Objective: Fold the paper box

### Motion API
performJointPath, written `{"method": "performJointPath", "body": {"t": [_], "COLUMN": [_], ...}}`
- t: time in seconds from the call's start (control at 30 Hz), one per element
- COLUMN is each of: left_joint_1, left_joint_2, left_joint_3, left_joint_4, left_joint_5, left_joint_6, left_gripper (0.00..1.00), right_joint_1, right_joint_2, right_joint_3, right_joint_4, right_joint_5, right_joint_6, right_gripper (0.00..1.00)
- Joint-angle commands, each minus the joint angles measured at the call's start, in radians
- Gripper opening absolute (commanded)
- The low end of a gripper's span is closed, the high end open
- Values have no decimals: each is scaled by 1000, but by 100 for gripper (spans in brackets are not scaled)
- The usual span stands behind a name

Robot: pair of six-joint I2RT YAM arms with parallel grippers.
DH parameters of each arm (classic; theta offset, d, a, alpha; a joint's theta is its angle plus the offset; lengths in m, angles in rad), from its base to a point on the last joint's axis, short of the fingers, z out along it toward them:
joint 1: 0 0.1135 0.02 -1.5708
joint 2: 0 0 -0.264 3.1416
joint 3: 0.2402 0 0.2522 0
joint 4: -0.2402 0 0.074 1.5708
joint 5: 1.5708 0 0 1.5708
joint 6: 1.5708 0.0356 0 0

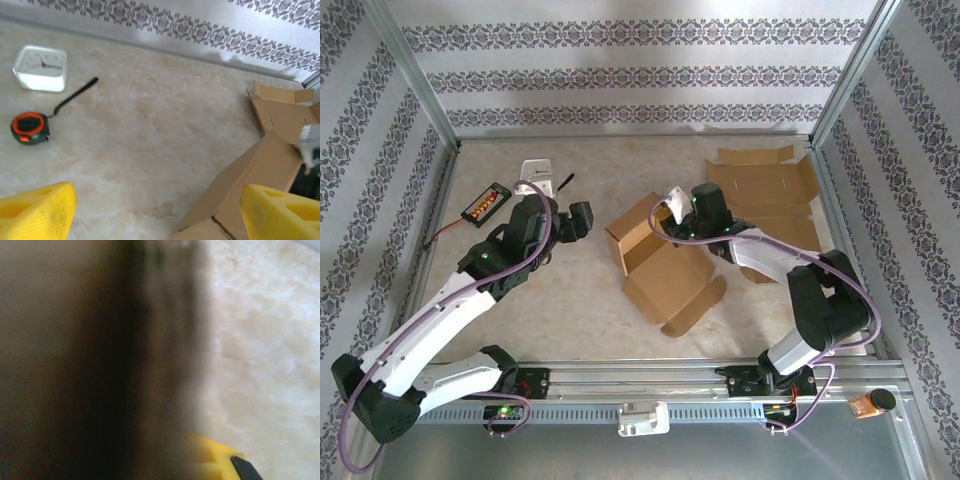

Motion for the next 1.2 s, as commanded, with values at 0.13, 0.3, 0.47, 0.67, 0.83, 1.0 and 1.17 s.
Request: {"method": "performJointPath", "body": {"t": [0.13,0.3,0.47,0.67,0.83,1.0,1.17], "left_joint_1": [13,13,14,14,14,14,14], "left_joint_2": [-132,-205,-269,-293,-293,-281,-240], "left_joint_3": [-84,-144,-222,-269,-276,-285,-279], "left_joint_4": [100,142,183,222,247,269,263], "left_joint_5": [-36,-44,-58,-47,-58,-42,-31], "left_joint_6": [230,226,174,162,192,165,113], "left_gripper": [87,87,87,87,88,88,90], "right_joint_1": [28,190,329,463,549,553,540], "right_joint_2": [0,83,103,178,218,172,81], "right_joint_3": [493,566,399,215,104,120,123], "right_joint_4": [-673,-778,-579,-305,-110,-127,-163], "right_joint_5": [111,505,539,504,501,564,516], "right_joint_6": [-804,-1339,-1584,-1679,-1640,-1480,-1312], "right_gripper": [8,10,10,13,24,30,46]}}
